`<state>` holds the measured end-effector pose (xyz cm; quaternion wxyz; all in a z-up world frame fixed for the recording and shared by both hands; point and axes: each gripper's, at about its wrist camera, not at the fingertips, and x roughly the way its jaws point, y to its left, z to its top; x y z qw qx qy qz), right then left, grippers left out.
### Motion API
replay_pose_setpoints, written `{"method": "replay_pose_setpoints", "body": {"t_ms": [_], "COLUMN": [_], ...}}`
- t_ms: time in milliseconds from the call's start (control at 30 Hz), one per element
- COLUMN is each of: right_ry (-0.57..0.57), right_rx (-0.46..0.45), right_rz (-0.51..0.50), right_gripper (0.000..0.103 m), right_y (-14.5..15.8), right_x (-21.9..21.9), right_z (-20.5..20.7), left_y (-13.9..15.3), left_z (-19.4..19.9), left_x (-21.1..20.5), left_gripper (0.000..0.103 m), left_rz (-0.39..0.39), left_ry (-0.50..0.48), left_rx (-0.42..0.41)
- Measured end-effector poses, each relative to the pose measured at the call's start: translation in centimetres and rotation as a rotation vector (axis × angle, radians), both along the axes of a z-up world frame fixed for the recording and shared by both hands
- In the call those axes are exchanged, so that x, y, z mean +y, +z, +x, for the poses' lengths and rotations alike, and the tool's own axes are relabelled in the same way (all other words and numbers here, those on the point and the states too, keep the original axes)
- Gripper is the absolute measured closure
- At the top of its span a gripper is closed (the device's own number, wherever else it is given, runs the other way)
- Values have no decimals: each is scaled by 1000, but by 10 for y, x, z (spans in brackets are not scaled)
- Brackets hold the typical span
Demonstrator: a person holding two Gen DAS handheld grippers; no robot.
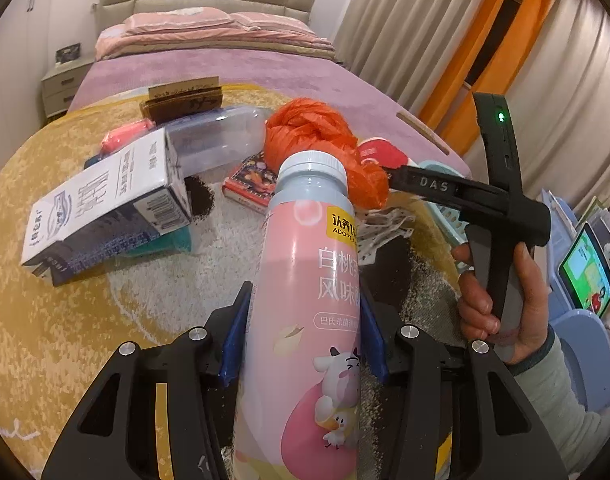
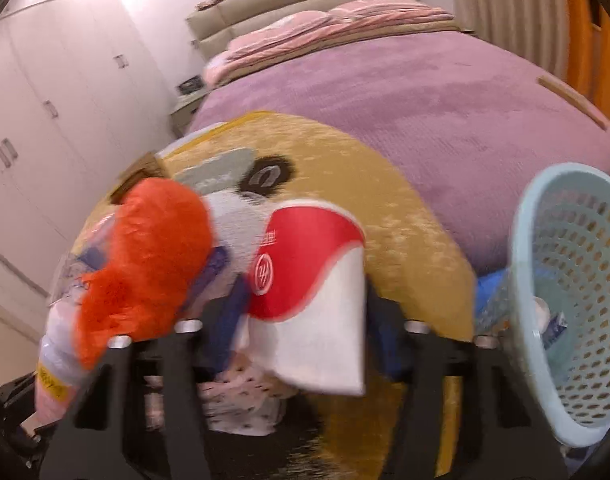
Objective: Collect trash
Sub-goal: 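Grasp the red-white paper cup with the right tool, then carry the pink bottle and red-white cup to the basket and release both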
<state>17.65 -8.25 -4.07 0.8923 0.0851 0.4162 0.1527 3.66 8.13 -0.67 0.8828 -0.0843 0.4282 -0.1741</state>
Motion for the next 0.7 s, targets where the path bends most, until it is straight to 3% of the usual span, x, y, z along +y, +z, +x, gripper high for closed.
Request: {"method": "replay_pose_setpoints", "body": {"t_ms": [100,700], "right_ry": [-2,-201], "right_rx": [-40,-281], "right_rz": [2,4], "right_gripper": [74,75], "right_y": [9,86], "right_x": [0,-81], "right_z": [-12,-67], "left_y": [5,54], "left_z": [0,26], "left_x": [-5,-72], "left_gripper": [56,56], "left_rz": [1,-20], "left_ry": [-10,-136], "left_rx": [-18,-138]}}
